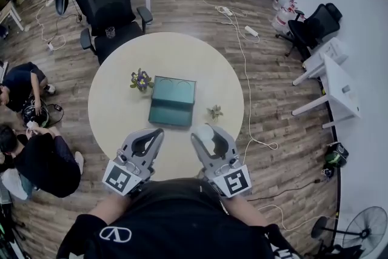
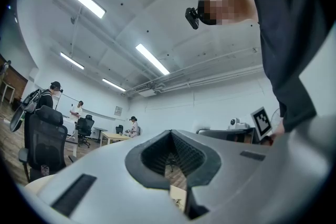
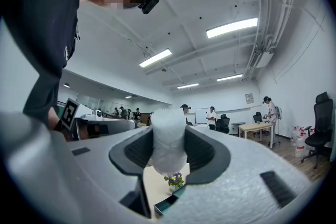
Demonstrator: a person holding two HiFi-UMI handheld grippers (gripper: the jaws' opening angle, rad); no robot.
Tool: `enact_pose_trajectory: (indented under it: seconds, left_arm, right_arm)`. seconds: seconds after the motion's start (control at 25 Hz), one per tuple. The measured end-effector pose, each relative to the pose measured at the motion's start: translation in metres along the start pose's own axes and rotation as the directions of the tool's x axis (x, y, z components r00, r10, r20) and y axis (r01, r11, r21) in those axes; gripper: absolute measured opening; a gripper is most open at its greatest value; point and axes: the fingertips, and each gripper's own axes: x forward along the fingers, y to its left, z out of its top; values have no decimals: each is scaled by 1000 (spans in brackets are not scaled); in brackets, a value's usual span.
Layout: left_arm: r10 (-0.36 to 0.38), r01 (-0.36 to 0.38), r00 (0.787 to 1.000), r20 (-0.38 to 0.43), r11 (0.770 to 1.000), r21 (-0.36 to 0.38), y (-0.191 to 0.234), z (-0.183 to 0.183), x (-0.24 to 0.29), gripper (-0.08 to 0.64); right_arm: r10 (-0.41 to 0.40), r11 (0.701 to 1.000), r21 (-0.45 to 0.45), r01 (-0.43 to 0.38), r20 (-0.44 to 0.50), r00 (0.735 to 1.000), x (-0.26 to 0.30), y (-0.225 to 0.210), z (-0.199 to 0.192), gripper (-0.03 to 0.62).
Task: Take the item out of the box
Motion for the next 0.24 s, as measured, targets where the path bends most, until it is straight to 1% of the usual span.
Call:
enact_pose_trajectory:
  seconds: [0.24]
  left_arm:
    - [2, -2, 1000, 3, 1000, -2, 2, 3, 3, 6]
  right_arm:
    - [-7, 1000, 13, 7, -1, 1000, 4, -1, 1, 172]
